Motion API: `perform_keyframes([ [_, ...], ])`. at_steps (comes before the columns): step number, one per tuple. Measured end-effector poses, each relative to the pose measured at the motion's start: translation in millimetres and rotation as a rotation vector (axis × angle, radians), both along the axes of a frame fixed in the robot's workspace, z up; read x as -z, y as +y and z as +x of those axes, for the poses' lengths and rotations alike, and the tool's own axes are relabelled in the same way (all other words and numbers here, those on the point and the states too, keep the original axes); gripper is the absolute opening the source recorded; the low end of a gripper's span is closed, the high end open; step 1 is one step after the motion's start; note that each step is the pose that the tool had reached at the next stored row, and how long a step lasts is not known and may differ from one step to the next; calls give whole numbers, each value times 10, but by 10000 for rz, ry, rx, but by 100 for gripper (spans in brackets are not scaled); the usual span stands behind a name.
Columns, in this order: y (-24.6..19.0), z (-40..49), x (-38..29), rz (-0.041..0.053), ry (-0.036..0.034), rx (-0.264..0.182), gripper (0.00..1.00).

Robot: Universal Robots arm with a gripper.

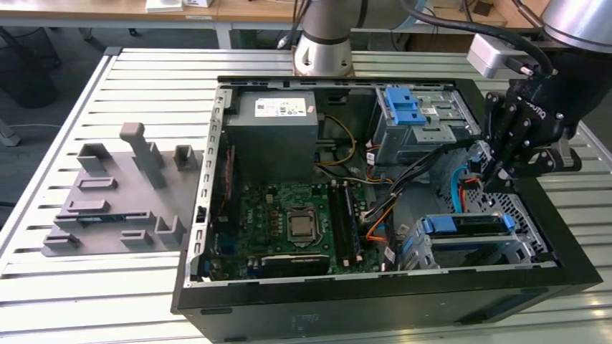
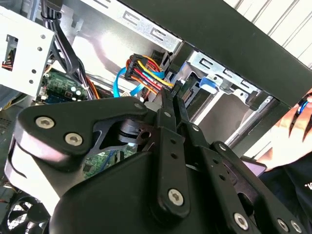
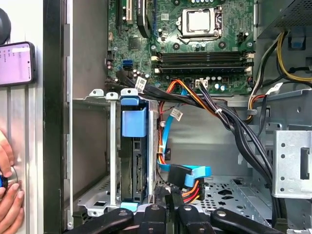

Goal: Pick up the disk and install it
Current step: 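Insert the first disk wire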

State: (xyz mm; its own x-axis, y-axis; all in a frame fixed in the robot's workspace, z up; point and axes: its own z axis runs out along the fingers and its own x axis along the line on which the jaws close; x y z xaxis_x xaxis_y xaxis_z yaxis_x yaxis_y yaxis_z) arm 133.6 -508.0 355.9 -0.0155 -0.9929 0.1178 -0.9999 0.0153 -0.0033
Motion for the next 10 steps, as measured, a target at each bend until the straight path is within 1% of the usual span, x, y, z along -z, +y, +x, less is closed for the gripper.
perform_keyframes([
  [3,0,0,1,-14,0,0,16],
  [7,0,0,1,-141,0,-1,18],
  [8,-1,0,3,-177,0,-1,24],
  [10,-1,0,7,-238,0,-1,24],
])
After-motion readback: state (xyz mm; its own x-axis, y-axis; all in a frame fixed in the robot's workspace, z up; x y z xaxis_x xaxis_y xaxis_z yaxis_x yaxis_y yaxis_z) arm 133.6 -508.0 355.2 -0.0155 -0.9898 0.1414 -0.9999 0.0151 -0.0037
